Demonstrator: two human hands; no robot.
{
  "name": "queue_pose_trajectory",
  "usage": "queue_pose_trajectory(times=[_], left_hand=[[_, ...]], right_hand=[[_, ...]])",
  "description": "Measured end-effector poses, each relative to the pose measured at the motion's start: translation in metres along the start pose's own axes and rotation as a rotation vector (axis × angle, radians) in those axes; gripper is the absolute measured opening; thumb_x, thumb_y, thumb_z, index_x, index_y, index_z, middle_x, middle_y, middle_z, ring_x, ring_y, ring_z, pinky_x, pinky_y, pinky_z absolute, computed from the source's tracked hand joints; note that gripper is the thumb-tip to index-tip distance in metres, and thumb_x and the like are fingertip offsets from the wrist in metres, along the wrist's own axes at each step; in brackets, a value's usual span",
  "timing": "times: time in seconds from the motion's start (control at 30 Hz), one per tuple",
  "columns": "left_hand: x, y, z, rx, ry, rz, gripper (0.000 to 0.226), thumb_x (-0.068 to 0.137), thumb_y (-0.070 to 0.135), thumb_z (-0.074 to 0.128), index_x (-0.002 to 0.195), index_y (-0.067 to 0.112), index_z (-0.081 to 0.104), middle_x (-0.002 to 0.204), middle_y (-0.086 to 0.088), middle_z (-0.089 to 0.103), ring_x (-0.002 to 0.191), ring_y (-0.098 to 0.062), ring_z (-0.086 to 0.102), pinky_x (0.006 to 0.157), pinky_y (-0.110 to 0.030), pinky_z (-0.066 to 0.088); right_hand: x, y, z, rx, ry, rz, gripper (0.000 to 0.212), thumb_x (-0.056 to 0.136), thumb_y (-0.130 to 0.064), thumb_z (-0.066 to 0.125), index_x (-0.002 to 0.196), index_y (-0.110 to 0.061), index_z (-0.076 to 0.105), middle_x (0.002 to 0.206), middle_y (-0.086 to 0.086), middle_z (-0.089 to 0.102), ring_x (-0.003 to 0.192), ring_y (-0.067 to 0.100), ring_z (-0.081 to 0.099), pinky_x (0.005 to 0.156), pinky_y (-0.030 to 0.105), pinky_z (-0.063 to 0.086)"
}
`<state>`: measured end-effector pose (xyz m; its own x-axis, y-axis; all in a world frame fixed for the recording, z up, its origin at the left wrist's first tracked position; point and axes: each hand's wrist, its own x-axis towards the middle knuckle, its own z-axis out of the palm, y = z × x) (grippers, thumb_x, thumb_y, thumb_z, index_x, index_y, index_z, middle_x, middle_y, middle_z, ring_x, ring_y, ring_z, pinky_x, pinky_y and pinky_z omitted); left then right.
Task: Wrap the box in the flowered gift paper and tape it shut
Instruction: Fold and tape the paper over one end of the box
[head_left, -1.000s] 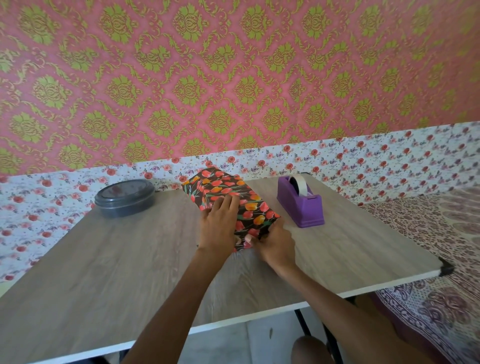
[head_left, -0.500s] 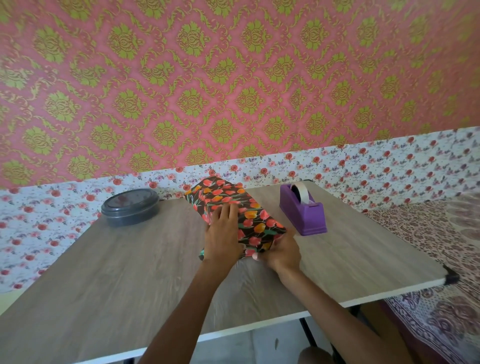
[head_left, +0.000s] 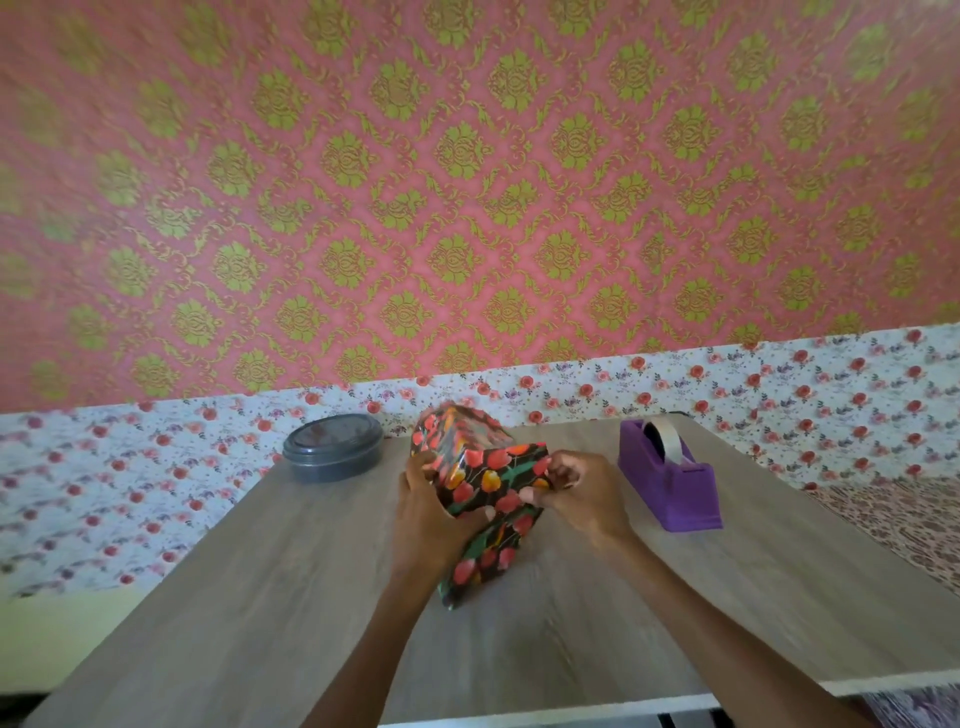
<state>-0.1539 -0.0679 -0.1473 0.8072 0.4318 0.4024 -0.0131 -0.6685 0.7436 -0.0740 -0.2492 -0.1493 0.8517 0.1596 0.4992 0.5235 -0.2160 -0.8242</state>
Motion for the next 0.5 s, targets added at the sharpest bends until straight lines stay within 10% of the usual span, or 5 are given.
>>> queue_pose_trajectory(times=[0.23, 0.5], left_hand=[[0.013, 0.015, -0.038, 0.092, 0.02, 0.325, 0.066, 0.076, 0.052, 0.076, 0.133, 0.035, 0.049, 0.144, 0.013, 0.033, 0.123, -0.003, 0.038, 0.1, -0.031, 0.04], [0.032, 0.044, -0.045, -0.07, 0.046, 0.43, 0.019, 0.071, 0.033, 0.085, 0.083, 0.039, 0.071, 0.082, 0.024, 0.066, 0.08, 0.003, 0.061, 0.071, -0.02, 0.049]], right_hand=[[0.021, -0.041, -0.01, -0.147, -0.101, -0.143, 0.022, 0.062, -0.019, 0.092, 0.07, -0.015, 0.073, 0.068, 0.001, 0.069, 0.06, 0.009, 0.057, 0.06, 0.024, 0.048], [0.032, -0.062, -0.025, -0.153, -0.098, -0.326, 0.03, 0.067, -0.016, 0.089, 0.063, -0.03, 0.062, 0.069, -0.009, 0.063, 0.065, 0.005, 0.059, 0.068, 0.014, 0.047]])
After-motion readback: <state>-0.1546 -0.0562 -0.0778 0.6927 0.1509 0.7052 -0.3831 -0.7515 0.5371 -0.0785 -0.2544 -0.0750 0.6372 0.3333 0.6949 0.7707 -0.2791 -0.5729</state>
